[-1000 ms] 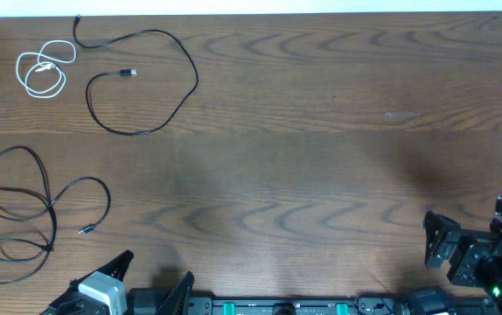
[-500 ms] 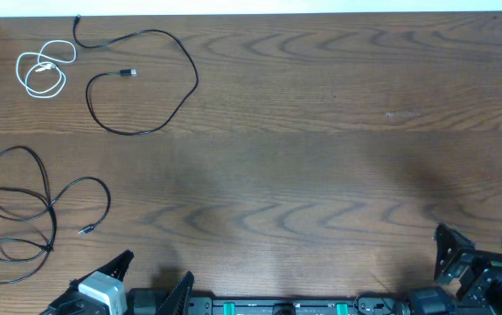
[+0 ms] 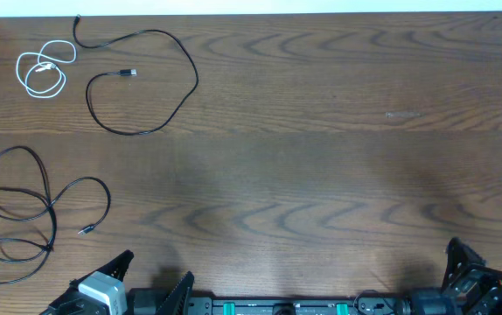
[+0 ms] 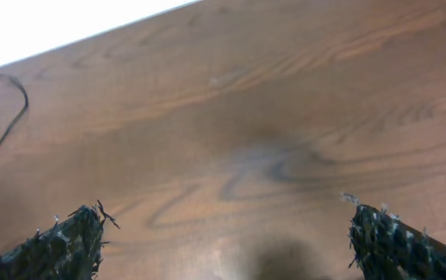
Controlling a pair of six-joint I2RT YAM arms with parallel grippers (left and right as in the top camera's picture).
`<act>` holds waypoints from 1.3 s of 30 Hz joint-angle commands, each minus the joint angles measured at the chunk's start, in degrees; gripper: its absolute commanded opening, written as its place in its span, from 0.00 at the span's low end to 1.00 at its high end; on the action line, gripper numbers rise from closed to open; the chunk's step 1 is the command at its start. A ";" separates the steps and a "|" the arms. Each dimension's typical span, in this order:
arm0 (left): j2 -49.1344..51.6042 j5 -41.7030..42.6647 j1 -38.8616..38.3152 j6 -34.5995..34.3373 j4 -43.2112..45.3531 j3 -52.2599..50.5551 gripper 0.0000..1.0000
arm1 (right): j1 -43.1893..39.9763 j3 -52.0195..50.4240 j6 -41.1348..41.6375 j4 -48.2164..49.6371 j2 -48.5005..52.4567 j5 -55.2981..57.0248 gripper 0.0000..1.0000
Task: Untangle cables
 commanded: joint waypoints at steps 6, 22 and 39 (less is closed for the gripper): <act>-0.04 0.55 0.09 0.50 0.00 0.24 1.00 | -1.73 -12.41 -5.16 12.00 -5.62 0.11 0.99; -0.04 0.55 0.09 0.50 0.00 0.24 1.00 | -3.58 -44.52 -15.26 45.09 -20.76 -7.45 0.99; -0.04 0.55 0.09 0.50 0.00 0.24 1.00 | -5.53 -64.26 -22.10 69.90 -25.88 -14.27 0.99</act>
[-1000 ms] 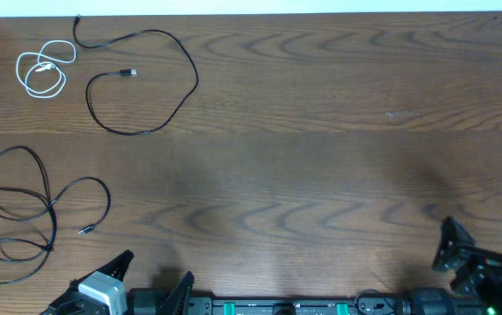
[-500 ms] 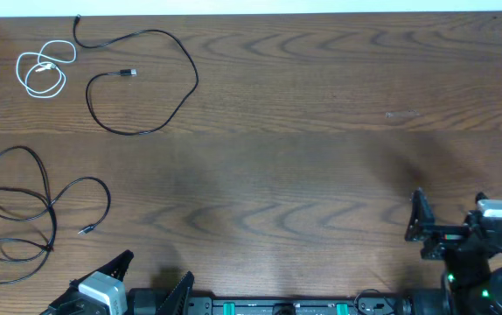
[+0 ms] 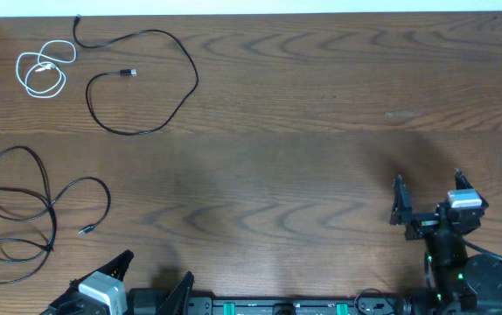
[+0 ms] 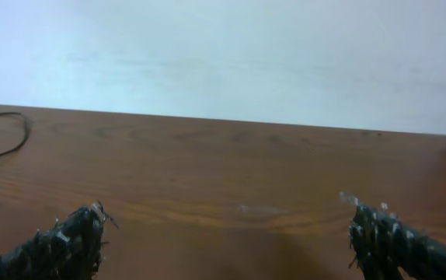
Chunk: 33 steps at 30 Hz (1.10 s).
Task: Untangle cables
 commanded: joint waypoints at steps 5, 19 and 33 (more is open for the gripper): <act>-0.04 0.55 0.09 0.35 0.02 0.24 1.00 | -0.46 -6.40 -1.09 7.85 -1.57 -0.96 0.99; -0.04 0.55 0.09 0.35 0.02 0.24 1.00 | -0.50 -13.33 -1.05 15.87 -1.60 2.21 0.99; -0.04 0.55 0.09 0.37 0.02 0.24 1.00 | -1.68 -15.82 0.44 13.77 -1.57 4.09 0.99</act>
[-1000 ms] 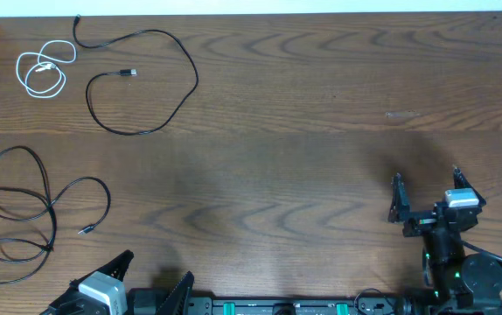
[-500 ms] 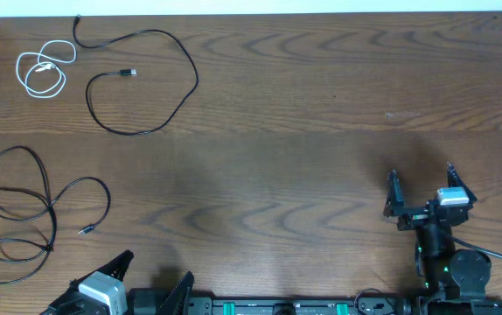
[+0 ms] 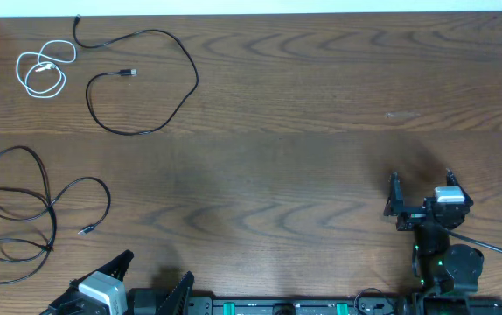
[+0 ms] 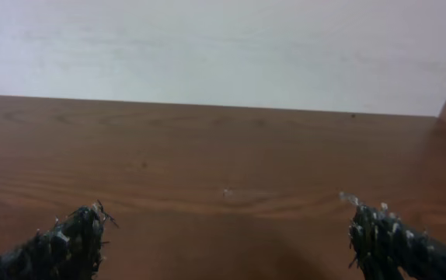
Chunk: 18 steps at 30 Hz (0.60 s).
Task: Untangle cables
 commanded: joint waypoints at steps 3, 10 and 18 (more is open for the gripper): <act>-0.04 0.55 0.09 0.35 0.02 0.24 1.00 | -0.26 -0.13 0.74 -0.96 -0.52 1.60 0.99; -0.04 0.55 0.09 0.35 0.02 0.24 1.00 | 0.11 -0.11 2.12 -1.05 -0.52 2.27 0.99; -0.04 0.55 0.09 0.35 0.02 0.24 1.00 | 0.13 -0.11 2.27 -1.07 -0.52 2.36 0.99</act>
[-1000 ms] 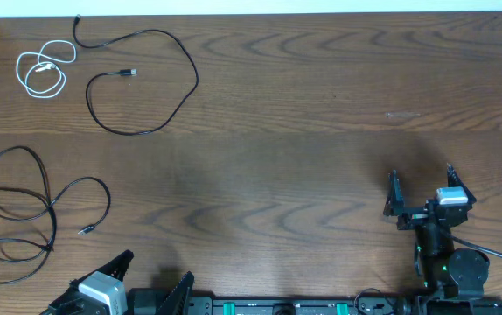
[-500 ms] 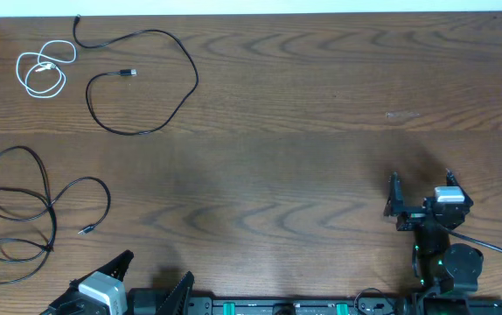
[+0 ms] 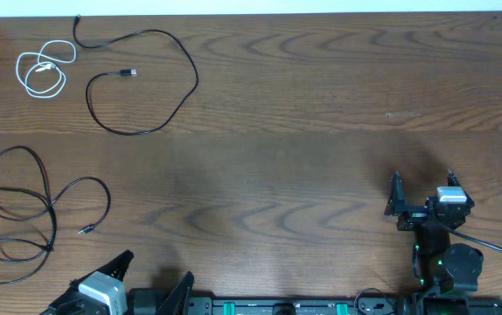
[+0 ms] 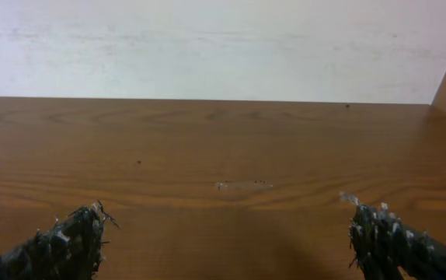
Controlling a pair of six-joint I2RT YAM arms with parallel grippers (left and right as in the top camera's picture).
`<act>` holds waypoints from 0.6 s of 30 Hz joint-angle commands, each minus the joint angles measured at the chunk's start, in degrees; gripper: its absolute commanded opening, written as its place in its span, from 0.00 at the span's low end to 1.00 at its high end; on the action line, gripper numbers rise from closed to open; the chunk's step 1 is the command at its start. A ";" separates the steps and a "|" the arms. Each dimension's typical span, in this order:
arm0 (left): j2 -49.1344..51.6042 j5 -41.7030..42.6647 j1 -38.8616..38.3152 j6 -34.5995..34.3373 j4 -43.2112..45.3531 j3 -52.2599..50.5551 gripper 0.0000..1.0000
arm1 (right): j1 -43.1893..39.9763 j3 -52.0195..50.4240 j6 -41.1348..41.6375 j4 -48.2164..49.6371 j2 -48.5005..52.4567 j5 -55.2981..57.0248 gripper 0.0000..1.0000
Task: Untangle cables
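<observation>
Three cables lie at the table's left. A white coil sits at the far corner, a loose black cable loops beside it, and a tangled black cable lies nearer the front. My right gripper is open over the bare right side of the table, far from all of them. The right wrist view shows the gripper with its fingertips wide apart, nothing between them and no cable in sight. My left gripper rests open at the front left edge, right of the tangled cable.
The brown wooden table meets a white wall along its far edge. A wooden side panel rises at the far right corner. A small pale mark lies on the wood ahead of the right gripper.
The right gripper has barely shifted and its wrist view has turned slightly to the right, showing more of the side panel. Cables and left gripper are unchanged.
My right gripper was open at the front right edge, looking down on the wood with a black cable at the view's left. Then it stood out over the table's right side, looking level at the wall. It has stayed there, open. Cables and left arm never moved.
</observation>
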 commanded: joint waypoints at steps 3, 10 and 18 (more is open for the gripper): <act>-0.04 0.55 0.09 0.35 0.02 0.24 1.00 | 0.61 -0.11 0.87 -0.46 -0.52 1.01 0.99; -0.04 0.55 0.09 0.35 0.02 0.24 1.00 | 1.09 -0.11 0.83 -0.48 -0.52 0.92 0.99; -0.04 0.55 0.09 0.35 0.02 0.24 0.99 | 1.03 -0.11 0.44 -0.50 -0.52 1.07 0.99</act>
